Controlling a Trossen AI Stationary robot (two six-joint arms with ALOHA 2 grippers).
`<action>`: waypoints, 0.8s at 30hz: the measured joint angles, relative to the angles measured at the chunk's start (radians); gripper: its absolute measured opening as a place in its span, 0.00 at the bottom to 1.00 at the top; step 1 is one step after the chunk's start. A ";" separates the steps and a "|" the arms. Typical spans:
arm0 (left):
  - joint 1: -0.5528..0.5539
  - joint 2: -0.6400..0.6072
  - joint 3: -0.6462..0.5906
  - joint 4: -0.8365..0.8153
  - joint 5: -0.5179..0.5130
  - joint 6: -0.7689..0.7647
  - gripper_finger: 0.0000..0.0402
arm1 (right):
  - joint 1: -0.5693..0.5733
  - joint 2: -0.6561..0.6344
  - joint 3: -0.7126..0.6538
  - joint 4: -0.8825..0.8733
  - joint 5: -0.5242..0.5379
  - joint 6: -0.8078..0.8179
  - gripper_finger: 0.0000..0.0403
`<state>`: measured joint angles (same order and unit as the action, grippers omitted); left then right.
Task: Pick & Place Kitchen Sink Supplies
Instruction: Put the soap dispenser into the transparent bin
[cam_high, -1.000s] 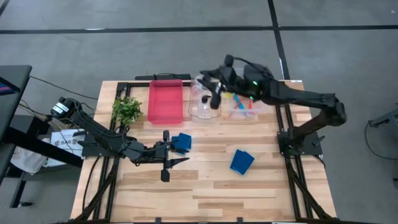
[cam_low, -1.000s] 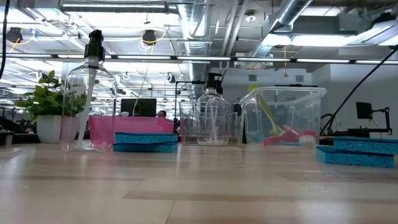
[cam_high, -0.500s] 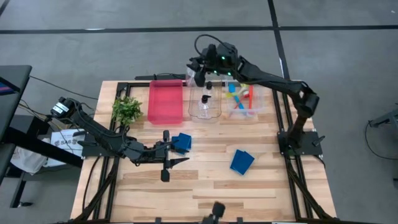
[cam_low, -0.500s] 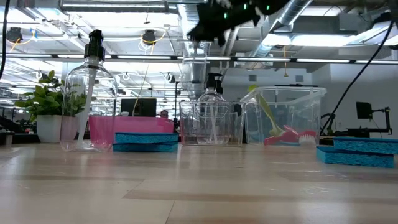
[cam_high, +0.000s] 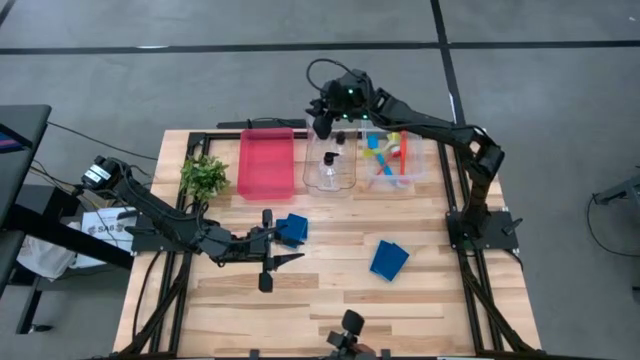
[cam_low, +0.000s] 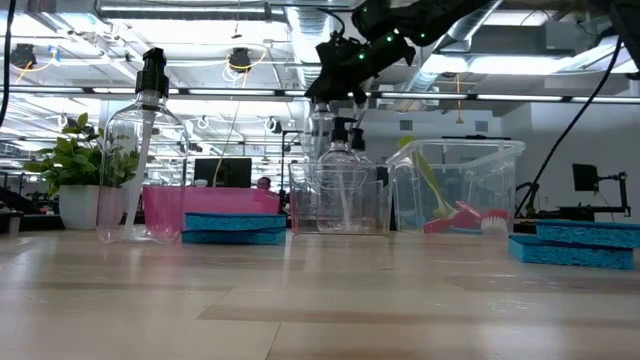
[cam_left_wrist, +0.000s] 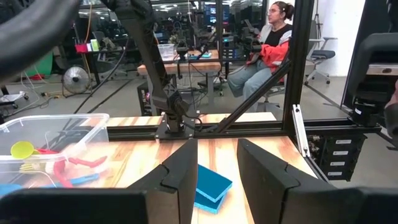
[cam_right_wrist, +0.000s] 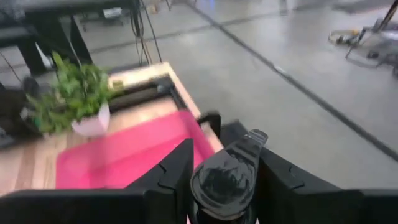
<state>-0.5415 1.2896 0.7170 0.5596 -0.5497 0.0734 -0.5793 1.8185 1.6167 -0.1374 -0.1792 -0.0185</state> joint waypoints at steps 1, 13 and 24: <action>0.000 0.000 0.000 0.002 0.000 0.000 0.29 | 0.000 0.000 -0.001 -0.018 0.002 -0.004 0.29; 0.000 0.000 0.000 0.002 0.000 -0.003 0.29 | -0.013 -0.001 -0.002 -0.127 0.049 -0.043 0.29; 0.000 0.000 0.000 0.002 0.000 -0.003 0.29 | -0.013 -0.004 -0.002 -0.149 0.049 -0.044 0.27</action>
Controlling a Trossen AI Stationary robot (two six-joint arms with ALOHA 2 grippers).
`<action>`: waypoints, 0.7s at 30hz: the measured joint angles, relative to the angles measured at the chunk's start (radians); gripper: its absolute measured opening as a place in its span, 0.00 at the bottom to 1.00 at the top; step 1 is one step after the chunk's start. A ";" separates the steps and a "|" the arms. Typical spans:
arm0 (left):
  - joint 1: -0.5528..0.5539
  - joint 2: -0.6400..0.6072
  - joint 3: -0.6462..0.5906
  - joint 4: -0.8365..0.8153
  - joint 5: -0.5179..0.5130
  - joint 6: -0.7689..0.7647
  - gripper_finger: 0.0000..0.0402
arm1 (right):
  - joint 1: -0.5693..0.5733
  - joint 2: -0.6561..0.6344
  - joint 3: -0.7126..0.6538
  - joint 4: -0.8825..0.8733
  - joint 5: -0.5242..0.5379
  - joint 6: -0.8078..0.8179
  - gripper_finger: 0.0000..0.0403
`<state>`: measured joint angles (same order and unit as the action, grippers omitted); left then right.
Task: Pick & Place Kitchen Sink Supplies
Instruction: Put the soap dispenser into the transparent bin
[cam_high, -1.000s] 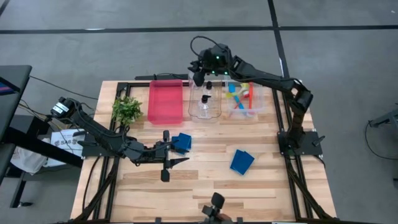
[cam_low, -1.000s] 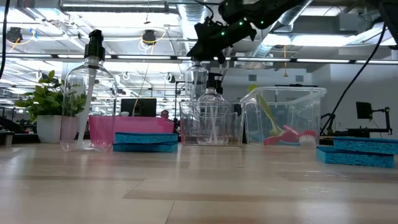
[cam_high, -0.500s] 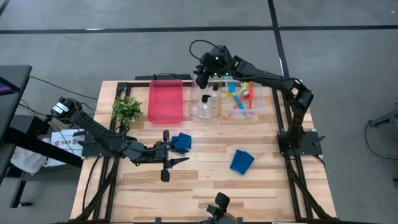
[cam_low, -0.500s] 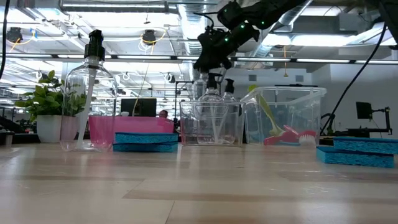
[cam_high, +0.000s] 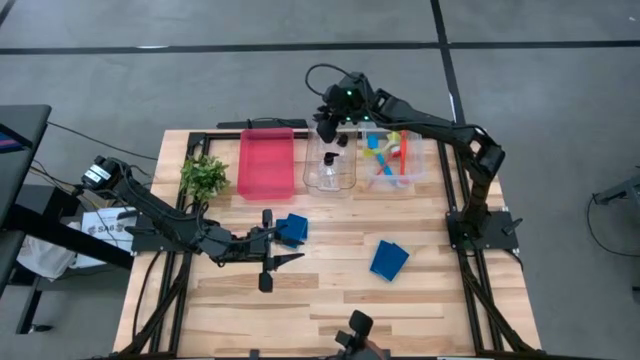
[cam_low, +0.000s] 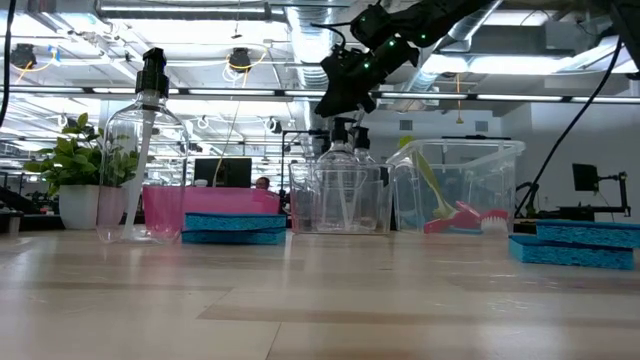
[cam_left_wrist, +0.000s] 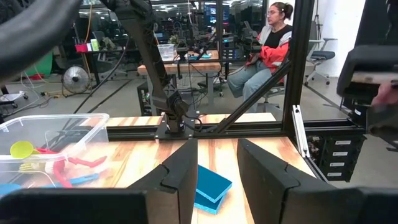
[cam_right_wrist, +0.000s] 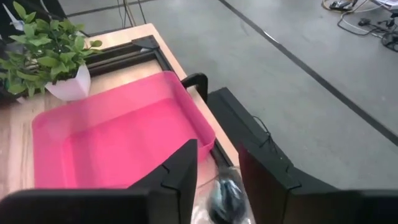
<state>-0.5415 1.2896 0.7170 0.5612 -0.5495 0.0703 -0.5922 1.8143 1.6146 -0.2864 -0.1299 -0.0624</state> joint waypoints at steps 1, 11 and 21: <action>0.000 0.000 0.000 0.000 0.000 0.000 0.29 | 0.000 -0.007 -0.001 -0.003 0.000 0.000 0.29; 0.000 0.000 0.000 -0.004 0.000 0.001 0.29 | 0.046 -0.213 -0.001 -0.038 0.001 -0.113 0.32; 0.001 0.027 -0.001 -0.005 0.008 0.003 0.29 | 0.141 -0.452 -0.001 -0.302 -0.002 -0.156 0.29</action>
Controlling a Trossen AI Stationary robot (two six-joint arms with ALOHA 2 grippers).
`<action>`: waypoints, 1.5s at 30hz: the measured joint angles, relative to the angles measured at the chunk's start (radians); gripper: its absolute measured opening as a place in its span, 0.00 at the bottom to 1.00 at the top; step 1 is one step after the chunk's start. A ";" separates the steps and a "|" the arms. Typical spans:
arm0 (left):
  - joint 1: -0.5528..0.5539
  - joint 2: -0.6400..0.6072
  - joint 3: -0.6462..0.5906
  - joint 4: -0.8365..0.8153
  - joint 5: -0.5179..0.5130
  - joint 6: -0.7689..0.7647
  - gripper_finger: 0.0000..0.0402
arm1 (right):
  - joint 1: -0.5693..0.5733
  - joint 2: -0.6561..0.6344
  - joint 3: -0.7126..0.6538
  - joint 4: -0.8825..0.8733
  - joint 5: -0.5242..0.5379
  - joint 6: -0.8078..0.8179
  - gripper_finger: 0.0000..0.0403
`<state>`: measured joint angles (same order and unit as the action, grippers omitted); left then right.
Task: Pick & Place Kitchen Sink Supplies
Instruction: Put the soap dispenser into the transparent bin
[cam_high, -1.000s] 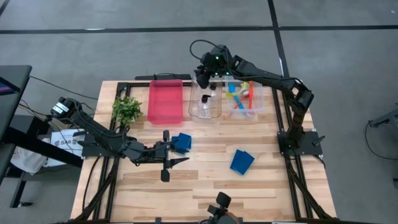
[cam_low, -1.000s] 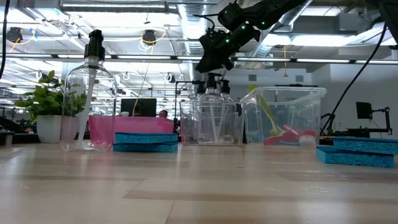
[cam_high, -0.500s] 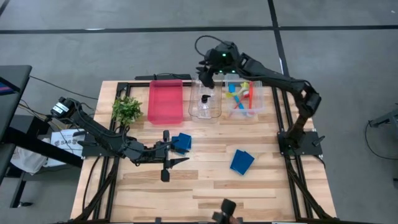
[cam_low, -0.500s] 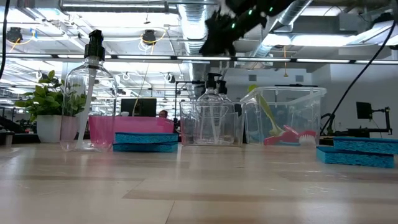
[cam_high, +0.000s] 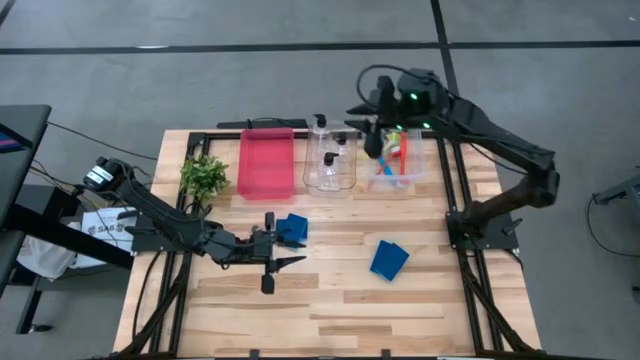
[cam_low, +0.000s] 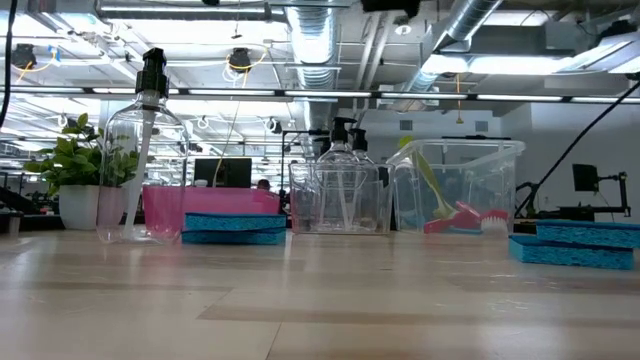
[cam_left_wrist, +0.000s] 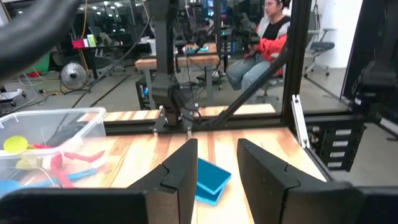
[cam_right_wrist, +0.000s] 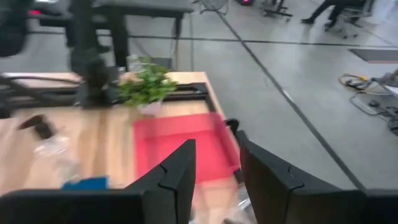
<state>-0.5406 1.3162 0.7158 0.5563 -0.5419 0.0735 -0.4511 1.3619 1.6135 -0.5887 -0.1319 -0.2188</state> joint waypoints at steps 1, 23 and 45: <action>0.004 0.008 0.000 -0.001 0.000 0.000 0.29 | 0.012 -0.023 -0.009 -0.022 0.000 0.002 0.30; 0.139 0.035 0.000 0.006 0.290 -0.026 0.29 | 0.423 -0.638 -0.907 0.436 0.234 0.325 0.29; 0.134 -0.086 0.201 -0.584 0.145 -0.142 0.29 | 0.698 -0.590 -1.117 0.716 0.369 0.314 0.29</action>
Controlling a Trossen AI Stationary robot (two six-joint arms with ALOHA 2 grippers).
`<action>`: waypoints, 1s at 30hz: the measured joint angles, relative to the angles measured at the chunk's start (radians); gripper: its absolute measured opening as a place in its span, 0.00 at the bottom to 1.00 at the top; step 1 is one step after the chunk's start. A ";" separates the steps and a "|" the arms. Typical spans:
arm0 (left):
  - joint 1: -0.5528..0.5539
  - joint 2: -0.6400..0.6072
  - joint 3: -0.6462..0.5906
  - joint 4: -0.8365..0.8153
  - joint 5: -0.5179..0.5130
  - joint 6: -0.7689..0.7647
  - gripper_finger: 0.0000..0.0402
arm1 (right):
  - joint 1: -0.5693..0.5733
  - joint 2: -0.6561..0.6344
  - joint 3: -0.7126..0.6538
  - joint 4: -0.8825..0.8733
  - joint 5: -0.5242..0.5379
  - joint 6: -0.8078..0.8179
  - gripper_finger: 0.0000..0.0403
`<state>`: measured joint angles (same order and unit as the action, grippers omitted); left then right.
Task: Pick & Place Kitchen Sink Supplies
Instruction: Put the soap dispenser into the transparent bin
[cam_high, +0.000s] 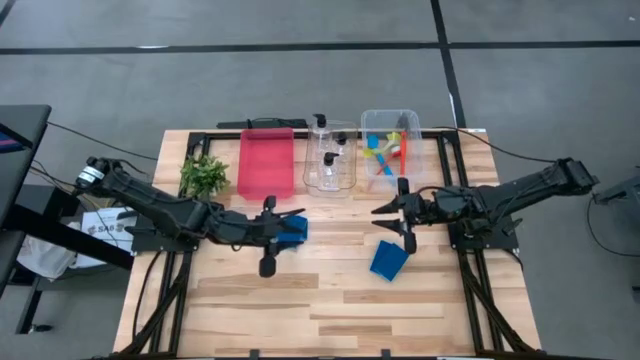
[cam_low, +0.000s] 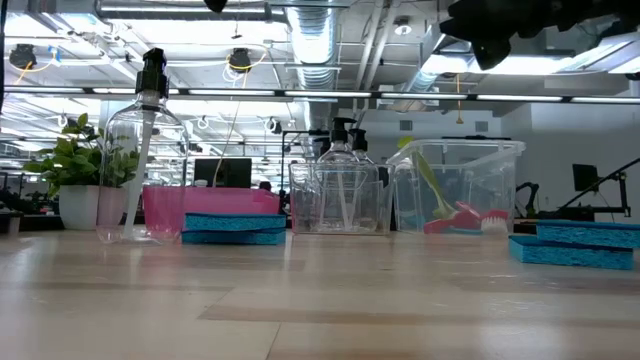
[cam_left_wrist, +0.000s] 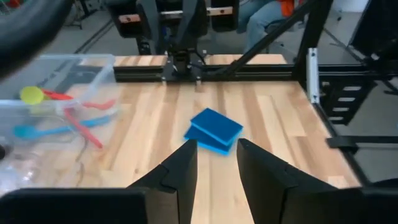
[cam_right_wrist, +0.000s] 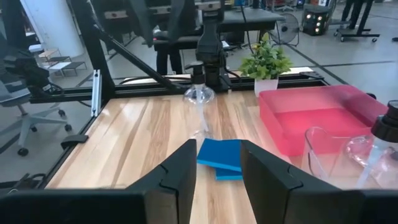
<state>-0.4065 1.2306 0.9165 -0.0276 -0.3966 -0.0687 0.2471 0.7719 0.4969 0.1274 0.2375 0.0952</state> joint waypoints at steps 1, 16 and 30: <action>-0.007 -0.001 0.000 -0.002 0.000 -0.015 0.29 | 0.002 0.000 0.000 -0.001 0.000 0.000 0.29; -0.092 -0.003 -0.018 -0.032 -0.001 -0.034 0.29 | 0.003 0.000 0.000 0.019 0.000 0.003 0.29; -0.086 -0.179 -0.206 -0.010 -0.022 -0.205 0.38 | 0.003 0.000 0.000 0.019 0.000 0.003 0.29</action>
<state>-0.4927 1.0518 0.7107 -0.0372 -0.4185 -0.2739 0.2504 0.7723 0.4969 0.1469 0.2371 0.0980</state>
